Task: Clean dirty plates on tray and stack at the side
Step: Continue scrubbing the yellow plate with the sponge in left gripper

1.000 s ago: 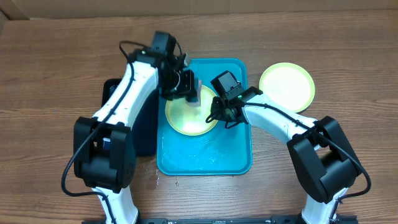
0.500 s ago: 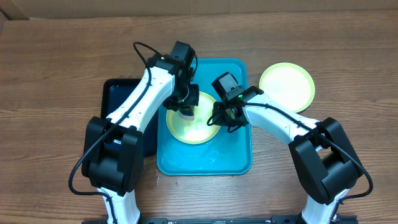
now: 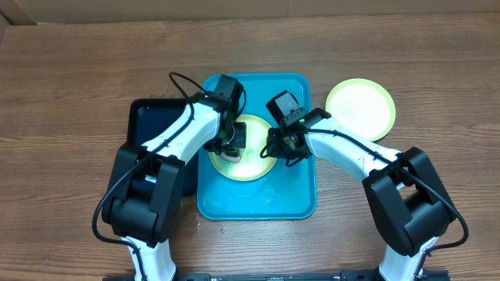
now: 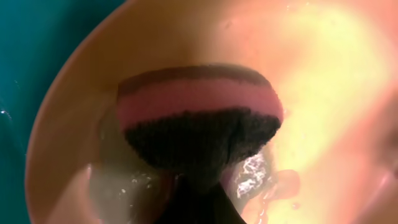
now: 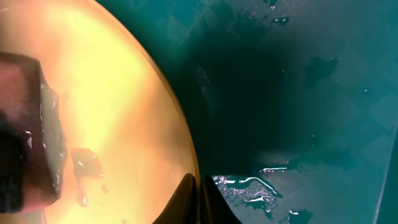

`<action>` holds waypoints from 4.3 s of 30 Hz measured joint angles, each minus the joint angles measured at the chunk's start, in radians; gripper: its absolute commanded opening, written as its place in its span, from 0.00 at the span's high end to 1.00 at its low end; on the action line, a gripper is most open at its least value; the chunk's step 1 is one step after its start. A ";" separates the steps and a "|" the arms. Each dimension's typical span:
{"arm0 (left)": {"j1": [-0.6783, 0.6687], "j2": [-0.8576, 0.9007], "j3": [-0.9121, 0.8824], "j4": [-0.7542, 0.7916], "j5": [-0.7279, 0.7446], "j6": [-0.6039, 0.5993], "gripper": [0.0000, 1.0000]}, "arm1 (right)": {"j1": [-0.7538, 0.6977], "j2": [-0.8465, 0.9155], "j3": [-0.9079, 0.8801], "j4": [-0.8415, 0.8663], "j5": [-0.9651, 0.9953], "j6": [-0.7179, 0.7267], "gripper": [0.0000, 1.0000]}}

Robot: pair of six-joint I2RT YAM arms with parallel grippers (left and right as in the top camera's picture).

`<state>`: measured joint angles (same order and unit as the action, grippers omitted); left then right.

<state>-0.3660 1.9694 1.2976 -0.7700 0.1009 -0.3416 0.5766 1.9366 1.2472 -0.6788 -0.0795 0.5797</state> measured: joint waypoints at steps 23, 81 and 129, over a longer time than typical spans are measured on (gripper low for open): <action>0.019 -0.142 0.178 -0.136 0.159 0.022 0.96 | 0.000 0.000 0.000 0.002 0.000 -0.001 0.96; 0.071 0.050 0.057 -0.142 0.126 0.022 0.96 | -0.001 0.000 0.000 0.008 0.007 -0.005 0.96; 0.109 0.049 0.064 -0.107 0.264 0.079 0.96 | 0.000 0.001 -0.003 0.038 -0.055 -0.004 0.96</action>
<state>-0.2573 2.0186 1.3617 -0.8768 0.3653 -0.2623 0.5766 1.9377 1.2442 -0.6407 -0.1341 0.5755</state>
